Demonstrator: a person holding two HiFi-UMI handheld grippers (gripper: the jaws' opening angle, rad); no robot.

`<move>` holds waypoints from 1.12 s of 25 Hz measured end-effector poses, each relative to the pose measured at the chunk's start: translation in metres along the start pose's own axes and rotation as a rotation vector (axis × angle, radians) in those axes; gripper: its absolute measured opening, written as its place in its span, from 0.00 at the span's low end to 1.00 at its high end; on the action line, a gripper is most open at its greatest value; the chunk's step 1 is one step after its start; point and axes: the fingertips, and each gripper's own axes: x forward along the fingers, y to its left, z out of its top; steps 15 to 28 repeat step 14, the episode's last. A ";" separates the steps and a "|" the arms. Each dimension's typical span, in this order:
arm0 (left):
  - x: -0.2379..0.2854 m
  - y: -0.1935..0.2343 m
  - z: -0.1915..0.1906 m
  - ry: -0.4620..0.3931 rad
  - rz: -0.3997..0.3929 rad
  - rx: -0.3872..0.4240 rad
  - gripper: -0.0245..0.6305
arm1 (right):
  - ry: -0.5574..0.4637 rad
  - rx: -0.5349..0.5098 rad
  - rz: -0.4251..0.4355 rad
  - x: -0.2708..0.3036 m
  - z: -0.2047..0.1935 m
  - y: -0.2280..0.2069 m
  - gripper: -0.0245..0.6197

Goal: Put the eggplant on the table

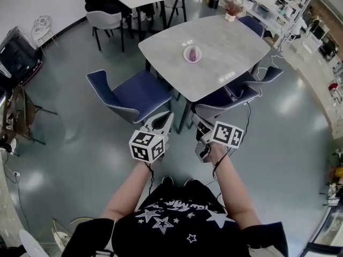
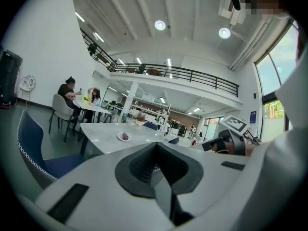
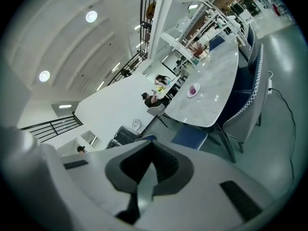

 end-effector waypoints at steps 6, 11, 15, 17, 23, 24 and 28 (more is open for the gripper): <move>-0.001 -0.020 -0.011 0.016 -0.002 0.001 0.05 | 0.021 -0.002 0.008 -0.019 -0.011 0.001 0.05; 0.004 -0.044 -0.020 0.019 -0.012 0.004 0.05 | 0.000 -0.009 0.012 -0.048 -0.008 -0.005 0.05; 0.011 -0.070 -0.027 0.023 -0.026 -0.004 0.05 | -0.005 -0.008 0.000 -0.076 -0.006 -0.017 0.05; 0.011 -0.070 -0.027 0.023 -0.026 -0.004 0.05 | -0.005 -0.008 0.000 -0.076 -0.006 -0.017 0.05; 0.011 -0.070 -0.027 0.023 -0.026 -0.004 0.05 | -0.005 -0.008 0.000 -0.076 -0.006 -0.017 0.05; 0.011 -0.070 -0.027 0.023 -0.026 -0.004 0.05 | -0.005 -0.008 0.000 -0.076 -0.006 -0.017 0.05; 0.011 -0.070 -0.027 0.023 -0.026 -0.004 0.05 | -0.005 -0.008 0.000 -0.076 -0.006 -0.017 0.05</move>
